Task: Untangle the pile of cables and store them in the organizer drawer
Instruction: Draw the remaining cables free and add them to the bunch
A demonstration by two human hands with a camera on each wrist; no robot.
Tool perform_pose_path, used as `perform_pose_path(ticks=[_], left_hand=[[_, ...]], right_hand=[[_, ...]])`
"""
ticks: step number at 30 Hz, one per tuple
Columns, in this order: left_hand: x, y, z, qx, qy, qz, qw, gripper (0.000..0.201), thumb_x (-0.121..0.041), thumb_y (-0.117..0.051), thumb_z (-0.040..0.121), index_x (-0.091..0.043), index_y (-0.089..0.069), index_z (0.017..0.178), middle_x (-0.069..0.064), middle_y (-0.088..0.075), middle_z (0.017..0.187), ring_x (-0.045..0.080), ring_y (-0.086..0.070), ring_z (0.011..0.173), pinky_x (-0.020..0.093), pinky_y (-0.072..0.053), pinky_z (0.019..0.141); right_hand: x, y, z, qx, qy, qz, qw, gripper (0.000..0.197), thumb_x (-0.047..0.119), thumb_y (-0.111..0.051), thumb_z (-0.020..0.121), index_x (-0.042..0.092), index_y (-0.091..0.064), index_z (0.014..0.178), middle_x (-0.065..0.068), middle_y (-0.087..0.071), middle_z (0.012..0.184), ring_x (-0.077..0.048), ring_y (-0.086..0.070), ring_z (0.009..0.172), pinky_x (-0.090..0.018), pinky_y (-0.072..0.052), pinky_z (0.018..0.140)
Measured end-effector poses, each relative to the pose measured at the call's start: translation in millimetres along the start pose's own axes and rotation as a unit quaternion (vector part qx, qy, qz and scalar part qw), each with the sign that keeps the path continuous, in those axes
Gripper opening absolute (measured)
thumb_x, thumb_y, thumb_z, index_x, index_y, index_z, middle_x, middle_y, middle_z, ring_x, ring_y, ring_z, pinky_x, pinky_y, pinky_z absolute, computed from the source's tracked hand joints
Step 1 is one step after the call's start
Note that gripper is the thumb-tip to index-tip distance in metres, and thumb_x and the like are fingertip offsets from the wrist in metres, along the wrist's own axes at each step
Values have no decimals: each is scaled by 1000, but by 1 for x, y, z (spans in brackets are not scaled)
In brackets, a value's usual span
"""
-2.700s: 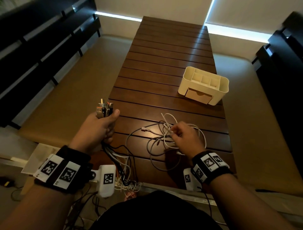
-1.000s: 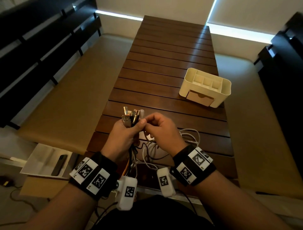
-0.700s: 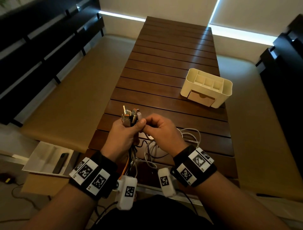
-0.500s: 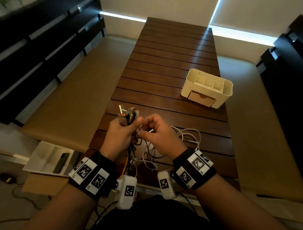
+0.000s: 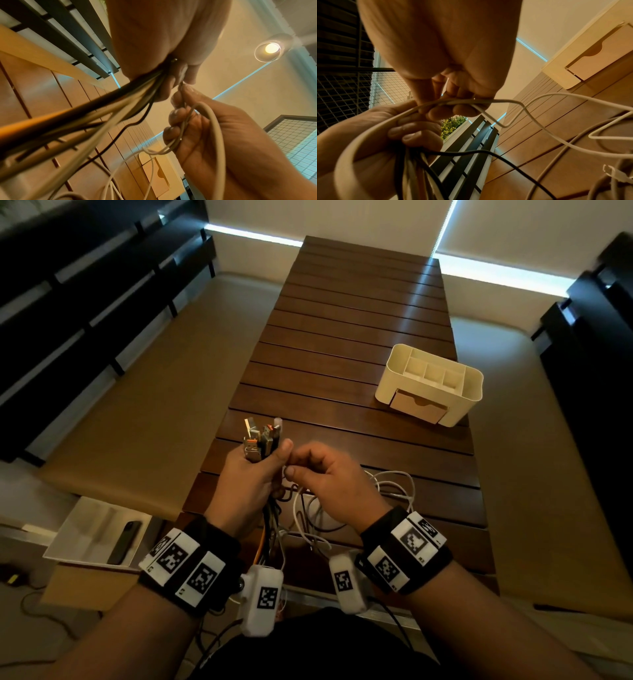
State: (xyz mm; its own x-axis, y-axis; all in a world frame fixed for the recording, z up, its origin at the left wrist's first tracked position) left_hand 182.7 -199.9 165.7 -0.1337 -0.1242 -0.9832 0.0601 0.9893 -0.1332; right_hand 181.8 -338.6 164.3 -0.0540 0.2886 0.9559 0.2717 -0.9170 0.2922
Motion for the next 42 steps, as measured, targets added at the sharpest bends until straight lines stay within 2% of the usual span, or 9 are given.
perform_pose_path(ticks=[5, 10, 15, 18, 25, 28, 32, 38, 42], left_hand=[[-1, 4, 3, -6, 6, -9, 1000, 28, -25, -64, 95, -10, -55, 74, 2, -46, 59, 16, -42, 51, 30, -38, 50], [-3, 2, 2, 26, 16, -21, 999, 52, -33, -75, 86, 14, -54, 92, 21, -56, 85, 34, -51, 74, 48, -43, 70], [-4, 1, 1, 0, 4, 7, 1000, 36, -35, -62, 91, -1, -57, 84, 5, -44, 59, 16, -42, 51, 28, -41, 50], [-2, 3, 3, -15, 13, 5, 1000, 54, -43, -62, 86, 10, -59, 92, 0, -51, 57, 17, -51, 55, 31, -48, 57], [-5, 16, 5, -100, 16, -113, 989, 29, -38, -61, 86, -10, -61, 92, 5, -73, 77, 22, -70, 76, 36, -58, 71], [-10, 20, 3, -115, 7, -157, 981, 30, -36, -57, 93, -11, -59, 77, 2, -65, 64, 27, -73, 81, 49, -56, 85], [-9, 19, 1, -117, 15, -180, 977, 36, -32, -53, 101, -18, -48, 68, -5, -39, 53, 13, -51, 49, 36, -51, 61], [-13, 31, 6, -128, 18, -195, 972, 37, -34, -57, 99, -22, -45, 66, -6, -30, 55, 6, -29, 43, 21, -31, 43], [-15, 39, 5, -133, 13, -197, 971, 37, -34, -57, 100, -21, -42, 68, -6, -29, 54, 6, -27, 41, 20, -28, 41]], right_hand=[[-7, -5, -1, 17, 3, 16, 1000, 9, 19, -69, 92, 19, -72, 100, 0, -73, 96, -21, -70, 93, -52, -57, 87], [-6, -3, -1, -7, 21, 10, 1000, 7, 16, -69, 91, 20, -72, 95, 1, -73, 92, -16, -70, 88, -50, -58, 84], [-1, -3, -3, -13, 26, 10, 1000, 8, 17, -69, 92, 19, -71, 100, 3, -73, 92, -12, -70, 87, -40, -59, 82], [1, -4, -3, -7, 21, -4, 1000, 9, 21, -67, 94, 28, -69, 100, 4, -73, 94, -10, -70, 87, -37, -60, 81], [-23, 10, -11, 8, -33, -81, 996, 11, 29, -62, 98, 25, -68, 90, 2, -70, 80, -10, -66, 73, -30, -57, 72], [-43, 19, -17, 17, -75, -104, 992, 15, 33, -61, 97, 22, -69, 91, -1, -70, 82, -17, -66, 77, -43, -58, 77], [-50, 25, -19, 42, -97, -147, 983, 7, 32, -67, 94, 26, -69, 96, 3, -69, 91, -15, -65, 85, -42, -58, 82], [-58, 43, -22, 42, -108, -192, 975, 23, 4, -61, 92, 25, -68, 100, 14, -57, 112, -5, -56, 101, -29, -55, 86], [-78, 77, -27, -81, -151, -199, 965, 38, 2, -51, 97, 35, -68, 89, 12, -61, 110, -4, -58, 82, -16, -47, 64]])
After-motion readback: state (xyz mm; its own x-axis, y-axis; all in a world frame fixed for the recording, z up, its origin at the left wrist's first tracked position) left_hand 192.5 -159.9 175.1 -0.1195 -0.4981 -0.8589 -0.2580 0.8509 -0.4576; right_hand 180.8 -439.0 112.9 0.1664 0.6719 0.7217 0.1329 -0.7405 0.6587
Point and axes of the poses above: each hand's wrist, its own z-axis towards the middle knuckle, its own y-axis out of the back of the hand, x = y × z, the point moved 5 cm from there along z, towards the middle knuckle
